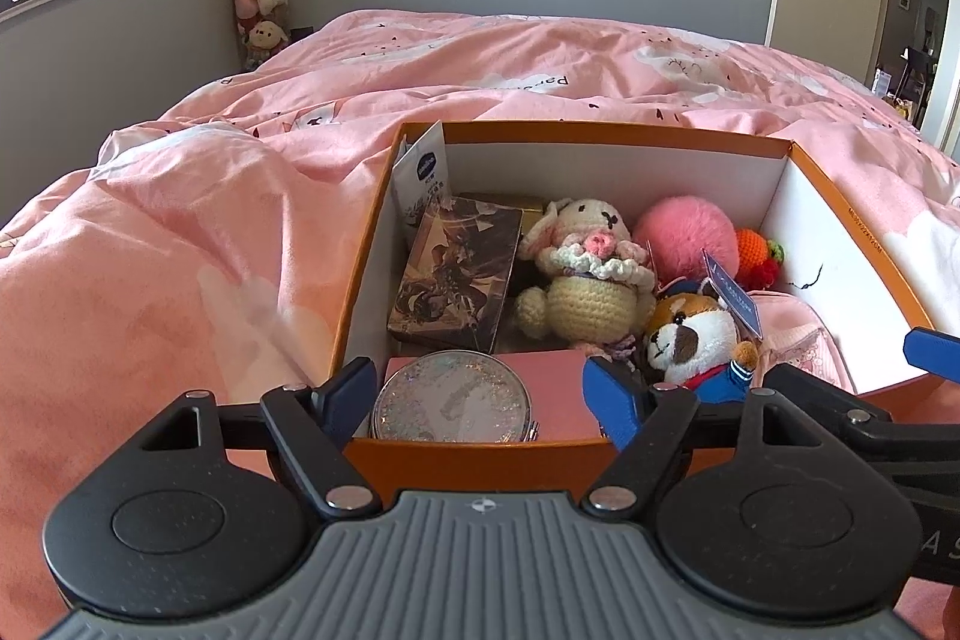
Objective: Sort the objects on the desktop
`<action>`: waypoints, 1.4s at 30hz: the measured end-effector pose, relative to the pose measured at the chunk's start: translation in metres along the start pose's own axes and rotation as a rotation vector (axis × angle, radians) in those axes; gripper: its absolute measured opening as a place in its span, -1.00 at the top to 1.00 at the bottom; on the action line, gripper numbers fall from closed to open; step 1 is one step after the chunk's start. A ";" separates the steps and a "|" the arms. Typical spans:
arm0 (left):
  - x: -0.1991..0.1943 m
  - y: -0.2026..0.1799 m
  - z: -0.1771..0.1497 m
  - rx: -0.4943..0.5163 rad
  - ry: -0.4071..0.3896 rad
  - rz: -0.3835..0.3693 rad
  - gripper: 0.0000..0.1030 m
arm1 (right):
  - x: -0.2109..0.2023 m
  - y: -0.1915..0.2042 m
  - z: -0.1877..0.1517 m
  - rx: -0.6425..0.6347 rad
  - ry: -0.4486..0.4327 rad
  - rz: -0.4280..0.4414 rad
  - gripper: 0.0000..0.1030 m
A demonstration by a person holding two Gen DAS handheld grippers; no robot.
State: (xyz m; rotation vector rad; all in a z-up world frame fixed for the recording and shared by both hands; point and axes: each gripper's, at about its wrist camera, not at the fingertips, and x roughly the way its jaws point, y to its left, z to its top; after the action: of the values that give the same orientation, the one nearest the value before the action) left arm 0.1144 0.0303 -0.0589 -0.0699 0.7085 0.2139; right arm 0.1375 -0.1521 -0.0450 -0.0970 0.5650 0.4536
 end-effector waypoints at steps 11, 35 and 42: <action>0.001 0.001 -0.001 -0.003 0.013 0.005 -0.73 | 0.003 -0.002 0.000 0.000 0.002 -0.002 -0.96; 0.001 0.002 0.000 -0.009 0.029 0.004 -0.73 | 0.004 -0.002 -0.001 -0.005 0.004 -0.004 -0.96; 0.001 0.002 0.000 -0.008 0.029 0.004 -0.73 | 0.005 -0.003 -0.002 -0.006 0.007 -0.007 -0.96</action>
State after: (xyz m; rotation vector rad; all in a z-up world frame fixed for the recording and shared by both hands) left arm 0.1150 0.0327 -0.0594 -0.0799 0.7369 0.2198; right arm 0.1416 -0.1536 -0.0495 -0.1062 0.5700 0.4478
